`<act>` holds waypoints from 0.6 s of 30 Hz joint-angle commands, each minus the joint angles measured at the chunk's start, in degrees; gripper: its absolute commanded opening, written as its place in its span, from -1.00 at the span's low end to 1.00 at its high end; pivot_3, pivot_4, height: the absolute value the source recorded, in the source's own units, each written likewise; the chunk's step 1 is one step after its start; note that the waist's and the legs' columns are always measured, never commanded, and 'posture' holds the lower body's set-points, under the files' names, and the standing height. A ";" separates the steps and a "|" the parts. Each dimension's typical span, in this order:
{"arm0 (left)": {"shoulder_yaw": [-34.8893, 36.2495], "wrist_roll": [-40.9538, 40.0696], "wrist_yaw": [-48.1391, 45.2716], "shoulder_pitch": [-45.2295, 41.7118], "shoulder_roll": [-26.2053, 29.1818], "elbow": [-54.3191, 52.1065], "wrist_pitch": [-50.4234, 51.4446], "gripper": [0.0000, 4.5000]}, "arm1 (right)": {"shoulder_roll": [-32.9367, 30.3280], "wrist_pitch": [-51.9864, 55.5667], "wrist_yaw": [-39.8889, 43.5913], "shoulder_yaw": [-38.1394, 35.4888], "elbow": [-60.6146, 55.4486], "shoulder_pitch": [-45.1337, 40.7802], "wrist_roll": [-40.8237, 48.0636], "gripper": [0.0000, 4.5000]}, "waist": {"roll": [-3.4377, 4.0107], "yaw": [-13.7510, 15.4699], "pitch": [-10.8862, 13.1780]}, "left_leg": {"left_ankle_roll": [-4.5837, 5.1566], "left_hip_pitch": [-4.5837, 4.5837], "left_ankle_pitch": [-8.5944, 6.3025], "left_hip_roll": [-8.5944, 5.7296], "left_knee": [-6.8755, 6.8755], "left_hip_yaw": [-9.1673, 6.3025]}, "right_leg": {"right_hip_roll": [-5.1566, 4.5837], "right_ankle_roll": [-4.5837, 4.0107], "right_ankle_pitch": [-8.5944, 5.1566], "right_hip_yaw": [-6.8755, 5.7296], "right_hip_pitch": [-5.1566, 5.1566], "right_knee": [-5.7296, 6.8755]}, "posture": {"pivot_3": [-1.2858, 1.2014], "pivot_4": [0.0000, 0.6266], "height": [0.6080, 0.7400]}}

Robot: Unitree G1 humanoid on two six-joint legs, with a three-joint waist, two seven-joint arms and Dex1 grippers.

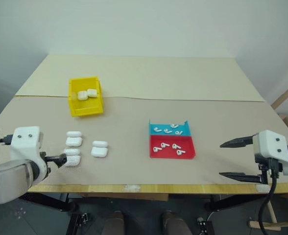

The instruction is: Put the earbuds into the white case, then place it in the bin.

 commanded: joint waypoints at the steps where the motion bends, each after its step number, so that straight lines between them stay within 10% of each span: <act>1: -5.71 -0.17 2.97 -7.66 -1.75 2.27 0.31 1.00 | -0.38 1.15 -0.27 -3.66 -2.18 0.85 1.13 1.00 | 0.01 0.14 0.00 | 0.00 0.00 0.00 0.00 -0.01 -0.01 | 0.01 0.03 0.01 0.01 0.00 -0.01 | 0.03 -0.52 1.00; 18: -11.91 -0.17 5.22 -16.01 -9.31 7.73 7.95 1.00 | 0.54 3.76 -1.35 -6.81 -5.85 4.71 1.08 1.00 | -0.05 0.50 -0.01 | -0.08 -0.05 0.05 0.06 0.01 -0.07 | 0.12 0.13 0.06 0.03 -0.01 -0.01 | 0.03 -0.52 1.00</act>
